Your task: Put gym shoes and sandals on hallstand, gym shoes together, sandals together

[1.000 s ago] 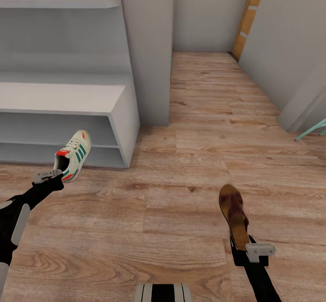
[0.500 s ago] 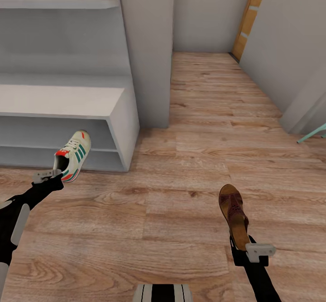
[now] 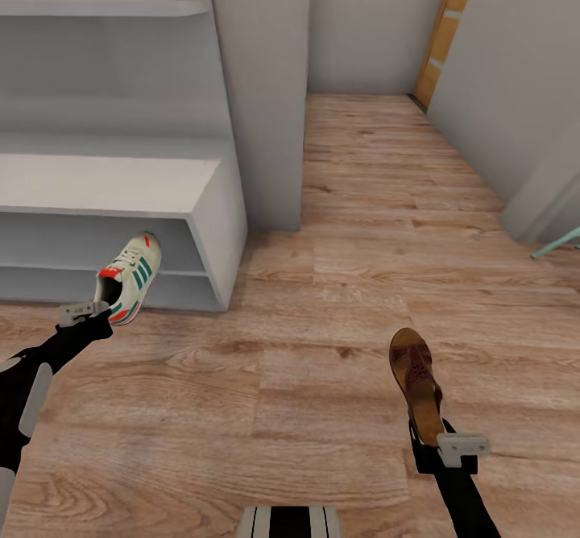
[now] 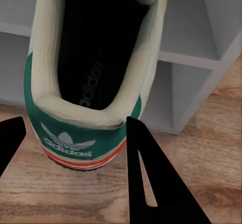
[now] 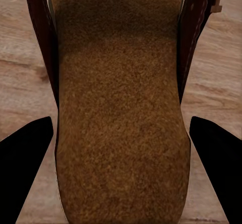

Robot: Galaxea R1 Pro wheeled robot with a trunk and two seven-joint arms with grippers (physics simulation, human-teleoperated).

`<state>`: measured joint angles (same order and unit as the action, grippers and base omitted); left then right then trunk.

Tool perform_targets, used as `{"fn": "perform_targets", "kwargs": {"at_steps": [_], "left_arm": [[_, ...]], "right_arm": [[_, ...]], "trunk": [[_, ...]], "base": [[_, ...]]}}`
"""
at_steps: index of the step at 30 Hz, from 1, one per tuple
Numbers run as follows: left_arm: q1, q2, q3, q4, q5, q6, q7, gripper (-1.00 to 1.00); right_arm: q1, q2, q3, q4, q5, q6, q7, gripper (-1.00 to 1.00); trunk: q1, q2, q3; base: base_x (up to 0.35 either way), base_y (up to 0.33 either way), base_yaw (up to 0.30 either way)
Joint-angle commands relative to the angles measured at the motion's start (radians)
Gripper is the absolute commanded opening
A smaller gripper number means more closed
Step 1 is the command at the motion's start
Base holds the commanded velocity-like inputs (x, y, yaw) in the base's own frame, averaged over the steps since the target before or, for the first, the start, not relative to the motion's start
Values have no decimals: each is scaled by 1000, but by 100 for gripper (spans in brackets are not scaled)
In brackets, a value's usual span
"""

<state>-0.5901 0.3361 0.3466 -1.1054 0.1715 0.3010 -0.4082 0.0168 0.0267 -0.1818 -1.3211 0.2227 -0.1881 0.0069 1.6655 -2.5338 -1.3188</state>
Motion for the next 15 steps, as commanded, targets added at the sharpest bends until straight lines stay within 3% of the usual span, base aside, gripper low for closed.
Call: {"fn": "perform_targets", "kwargs": {"at_steps": [1,15], "left_arm": [[0,0,2,-1,11,9,-3,-100],[0,0,4,-1,11,8,-4,-100]], "right_arm": [[0,1,-2,-1,9,-2,1,-100],[0,1,-4,-1,9,-3,2,-100]], "trunk": [[0,0,-1],[0,0,-1]], "base": [[157,0,0],[45,0,0]]}}
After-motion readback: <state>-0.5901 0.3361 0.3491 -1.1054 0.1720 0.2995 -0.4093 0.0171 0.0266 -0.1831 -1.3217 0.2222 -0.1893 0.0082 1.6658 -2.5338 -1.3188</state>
